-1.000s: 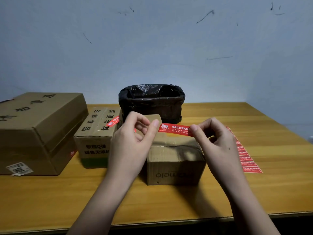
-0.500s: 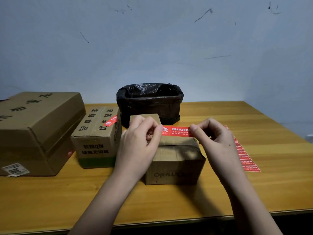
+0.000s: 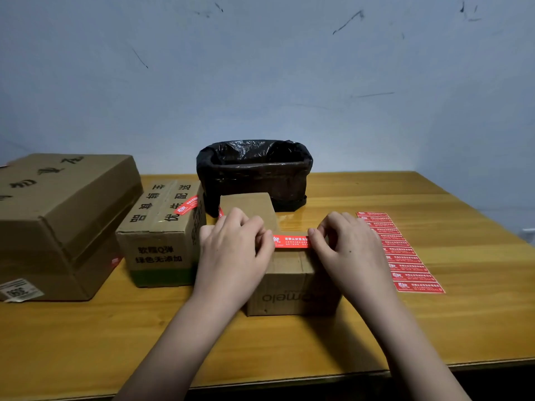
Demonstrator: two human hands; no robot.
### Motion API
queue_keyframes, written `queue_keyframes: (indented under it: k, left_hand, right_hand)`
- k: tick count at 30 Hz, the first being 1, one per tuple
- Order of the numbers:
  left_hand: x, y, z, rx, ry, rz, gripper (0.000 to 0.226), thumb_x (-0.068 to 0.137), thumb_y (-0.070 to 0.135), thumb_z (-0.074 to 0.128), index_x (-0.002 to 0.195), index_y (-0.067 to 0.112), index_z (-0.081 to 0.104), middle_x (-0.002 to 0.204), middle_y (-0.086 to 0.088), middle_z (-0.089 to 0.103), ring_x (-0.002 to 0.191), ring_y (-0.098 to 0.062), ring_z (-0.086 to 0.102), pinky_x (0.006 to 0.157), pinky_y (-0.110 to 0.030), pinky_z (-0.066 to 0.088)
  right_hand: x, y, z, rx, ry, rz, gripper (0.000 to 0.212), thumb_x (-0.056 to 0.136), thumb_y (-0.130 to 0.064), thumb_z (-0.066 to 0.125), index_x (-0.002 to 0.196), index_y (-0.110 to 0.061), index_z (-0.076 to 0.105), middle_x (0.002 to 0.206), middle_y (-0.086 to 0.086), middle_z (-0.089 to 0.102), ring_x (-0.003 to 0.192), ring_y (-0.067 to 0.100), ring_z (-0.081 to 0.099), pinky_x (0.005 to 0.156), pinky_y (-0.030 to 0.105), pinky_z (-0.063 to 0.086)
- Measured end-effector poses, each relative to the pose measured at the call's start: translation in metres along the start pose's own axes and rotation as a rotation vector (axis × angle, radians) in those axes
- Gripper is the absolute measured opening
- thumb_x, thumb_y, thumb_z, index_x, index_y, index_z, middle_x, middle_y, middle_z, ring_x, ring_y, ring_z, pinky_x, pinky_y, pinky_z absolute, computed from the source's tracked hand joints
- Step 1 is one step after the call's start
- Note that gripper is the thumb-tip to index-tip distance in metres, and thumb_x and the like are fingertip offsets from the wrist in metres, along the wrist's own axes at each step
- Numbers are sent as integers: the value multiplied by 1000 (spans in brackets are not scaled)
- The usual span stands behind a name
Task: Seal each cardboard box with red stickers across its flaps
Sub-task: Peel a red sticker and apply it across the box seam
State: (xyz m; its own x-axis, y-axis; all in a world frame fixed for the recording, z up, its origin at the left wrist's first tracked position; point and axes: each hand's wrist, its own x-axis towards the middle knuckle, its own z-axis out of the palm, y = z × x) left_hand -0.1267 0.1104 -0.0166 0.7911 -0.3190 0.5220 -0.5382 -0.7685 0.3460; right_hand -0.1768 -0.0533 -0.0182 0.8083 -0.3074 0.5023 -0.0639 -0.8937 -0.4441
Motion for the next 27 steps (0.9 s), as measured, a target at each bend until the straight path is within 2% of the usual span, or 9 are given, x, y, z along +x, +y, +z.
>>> queue_keyframes:
  k: [2,6,11,15,21,27]
  left_hand:
    - [0,1,3,53,16,28,18,94,37,41,80,26,45,84,7,40,81,-10,41,80,-29,23]
    - [1,1,8,159,99,91,23,88,33,44,76,19,58,77,4,40,71,-16,45,71,-34,31]
    - [2,4,8,280,87,122,20,86,29,51,76,16,62,76,-1,44,69,-20,49,66,-38,38]
    - [5,7,5,347,44,113,23,87,32,49,78,16,63,78,-1,44,73,-21,51,68,-38,37]
    - [4,13,-1,372,-35,88,33,96,37,32,98,21,60,91,2,36,90,-17,46,82,-35,33]
    - [5,16,-5,402,-66,90,35,95,38,29,101,23,59,92,2,35,90,-16,42,82,-35,31]
  right_hand:
    - [-2,0,1,-66,29,-27,22,93,-40,50,79,-24,46,80,-7,52,80,16,46,74,35,36]
    - [-2,2,5,-175,113,-101,18,92,-36,55,80,-22,48,77,-5,52,73,16,39,67,34,30]
    - [-2,4,10,-278,162,-126,19,87,-33,60,78,-19,51,72,0,52,69,21,44,62,33,30]
    - [-3,3,11,-308,156,-132,20,88,-34,60,79,-19,51,73,0,52,70,23,48,62,35,34]
    - [-2,4,12,-329,123,-130,20,89,-34,59,81,-18,51,73,1,52,71,24,49,62,37,35]
    - [-3,4,10,-275,85,-121,19,90,-33,57,82,-17,50,75,1,50,73,22,45,64,38,37]
